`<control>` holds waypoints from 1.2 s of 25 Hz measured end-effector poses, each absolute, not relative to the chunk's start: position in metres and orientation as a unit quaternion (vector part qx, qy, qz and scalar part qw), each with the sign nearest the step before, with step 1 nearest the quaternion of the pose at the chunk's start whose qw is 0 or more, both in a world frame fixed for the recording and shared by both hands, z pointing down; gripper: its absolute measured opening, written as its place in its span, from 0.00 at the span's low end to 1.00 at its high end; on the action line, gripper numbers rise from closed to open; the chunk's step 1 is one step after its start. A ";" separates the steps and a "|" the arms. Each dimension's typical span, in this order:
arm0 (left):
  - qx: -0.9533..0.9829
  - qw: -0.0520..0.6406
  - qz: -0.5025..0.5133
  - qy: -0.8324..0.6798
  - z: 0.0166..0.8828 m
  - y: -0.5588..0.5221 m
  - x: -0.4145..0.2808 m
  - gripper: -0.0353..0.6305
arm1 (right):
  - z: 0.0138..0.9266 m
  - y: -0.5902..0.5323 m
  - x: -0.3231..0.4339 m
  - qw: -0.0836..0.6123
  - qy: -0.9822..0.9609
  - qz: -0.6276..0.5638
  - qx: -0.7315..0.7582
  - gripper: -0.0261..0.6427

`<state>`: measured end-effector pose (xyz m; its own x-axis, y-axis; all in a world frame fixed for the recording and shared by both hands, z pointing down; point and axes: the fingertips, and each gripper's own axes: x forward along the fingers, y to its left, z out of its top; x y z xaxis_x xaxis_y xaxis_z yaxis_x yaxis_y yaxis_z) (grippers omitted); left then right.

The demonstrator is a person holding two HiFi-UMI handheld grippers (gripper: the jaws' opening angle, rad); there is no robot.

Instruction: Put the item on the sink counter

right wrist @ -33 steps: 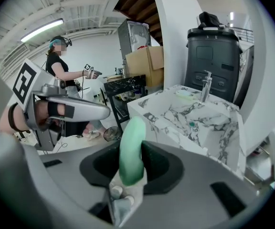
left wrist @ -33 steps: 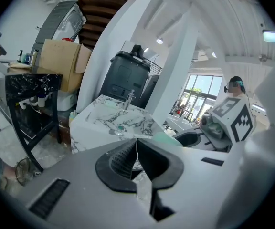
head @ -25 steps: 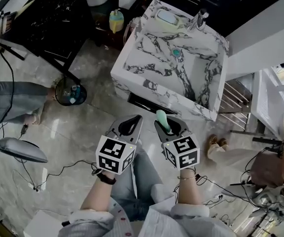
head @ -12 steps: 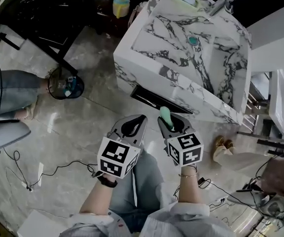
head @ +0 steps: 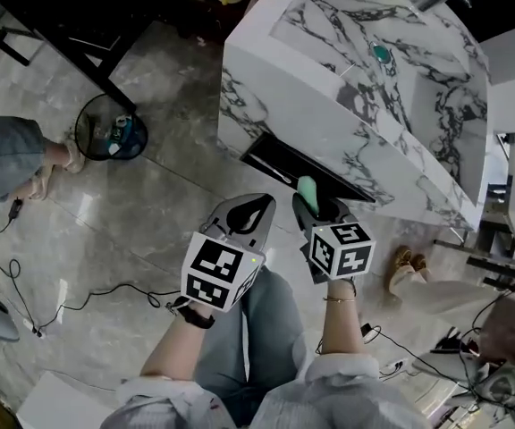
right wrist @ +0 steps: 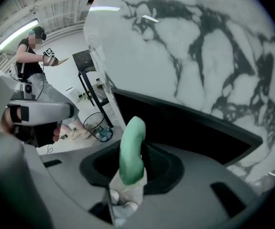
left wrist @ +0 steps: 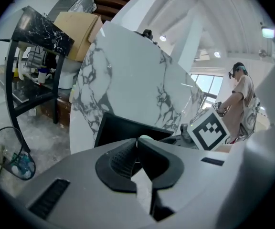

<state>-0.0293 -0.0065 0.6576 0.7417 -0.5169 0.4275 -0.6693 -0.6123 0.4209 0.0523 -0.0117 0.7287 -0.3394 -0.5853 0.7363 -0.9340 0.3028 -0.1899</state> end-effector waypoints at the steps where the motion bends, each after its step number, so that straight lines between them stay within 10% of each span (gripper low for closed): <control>1: 0.888 0.288 0.132 -0.334 0.664 -0.007 -0.029 0.08 | 0.735 -0.014 0.054 0.280 -0.756 0.312 0.504 0.23; 30: 0.891 0.286 0.126 -0.329 0.740 -0.022 -0.021 0.08 | 0.841 -0.094 0.105 0.247 -0.678 0.271 0.637 0.24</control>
<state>-0.0215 -0.0223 0.7402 0.7517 -0.5143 0.4129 -0.6585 -0.6200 0.4266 0.1045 -0.0936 0.8408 -0.0662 -0.7298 0.6804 -0.9977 0.0405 -0.0535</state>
